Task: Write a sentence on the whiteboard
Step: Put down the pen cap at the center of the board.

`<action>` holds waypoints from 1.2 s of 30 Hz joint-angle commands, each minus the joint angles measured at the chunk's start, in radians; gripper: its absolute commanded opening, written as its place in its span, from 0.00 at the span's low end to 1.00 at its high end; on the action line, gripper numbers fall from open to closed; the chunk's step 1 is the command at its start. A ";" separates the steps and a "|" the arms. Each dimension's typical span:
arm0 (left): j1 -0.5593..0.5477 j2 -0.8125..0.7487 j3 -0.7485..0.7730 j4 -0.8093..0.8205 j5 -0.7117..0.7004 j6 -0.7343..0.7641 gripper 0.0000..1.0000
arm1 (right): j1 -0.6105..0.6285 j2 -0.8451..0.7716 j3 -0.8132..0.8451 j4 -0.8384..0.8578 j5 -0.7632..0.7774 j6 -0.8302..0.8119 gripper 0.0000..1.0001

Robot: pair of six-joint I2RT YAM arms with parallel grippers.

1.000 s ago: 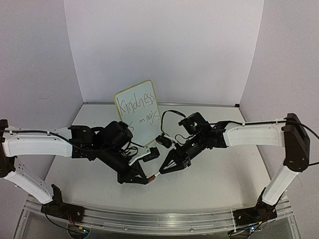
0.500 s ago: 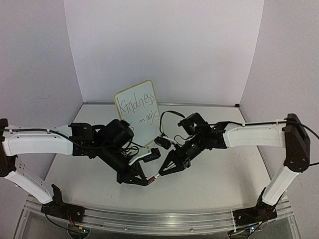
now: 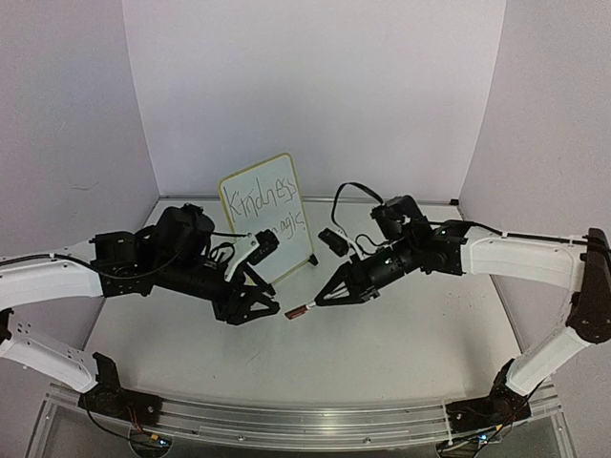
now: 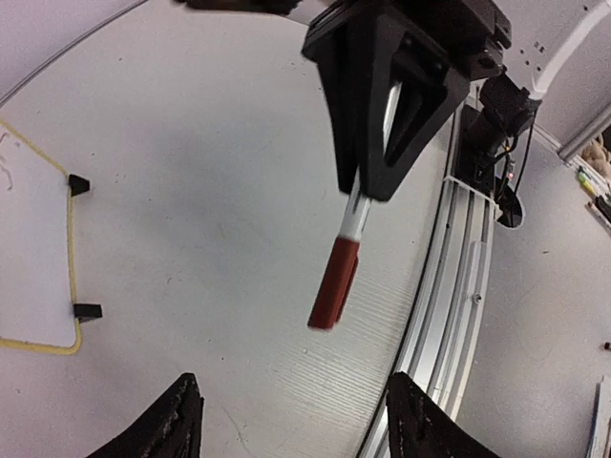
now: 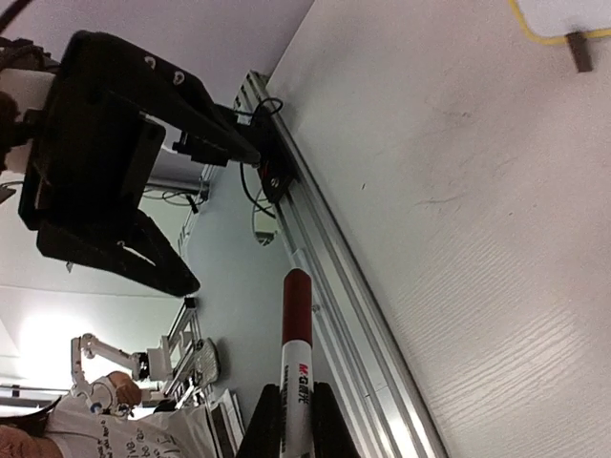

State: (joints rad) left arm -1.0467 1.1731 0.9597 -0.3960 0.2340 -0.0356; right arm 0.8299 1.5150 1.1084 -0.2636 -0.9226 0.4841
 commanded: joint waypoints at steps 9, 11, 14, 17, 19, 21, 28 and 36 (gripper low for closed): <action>0.388 -0.131 -0.033 -0.207 -0.129 -0.116 0.74 | 0.127 0.017 0.010 0.085 0.494 0.011 0.00; 0.488 -0.126 -0.038 -0.188 -0.094 -0.127 0.74 | 0.164 0.060 0.009 0.152 0.536 0.044 0.00; 0.588 -0.108 -0.013 -0.190 -0.054 -0.125 0.75 | 0.208 0.139 0.029 0.240 0.582 0.070 0.00; 0.647 -0.095 0.017 -0.199 -0.067 -0.105 0.76 | 0.256 0.247 0.087 0.298 0.611 0.064 0.00; 0.664 -0.084 0.039 -0.201 -0.095 -0.089 0.76 | 0.285 0.319 0.146 0.323 0.640 0.052 0.01; 0.669 -0.074 0.051 -0.193 -0.119 -0.076 0.76 | 0.314 0.402 0.209 0.350 0.666 0.032 0.04; 0.671 -0.074 0.026 -0.160 -0.128 -0.080 0.76 | 0.334 0.628 0.400 0.395 0.670 -0.018 0.18; 0.736 -0.047 0.023 -0.151 -0.065 -0.102 0.78 | 0.334 0.660 0.457 0.339 0.805 -0.091 0.63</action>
State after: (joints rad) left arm -0.3458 1.1079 0.9562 -0.5819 0.1371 -0.1294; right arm 1.1676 2.1991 1.5270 0.0868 -0.2294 0.4462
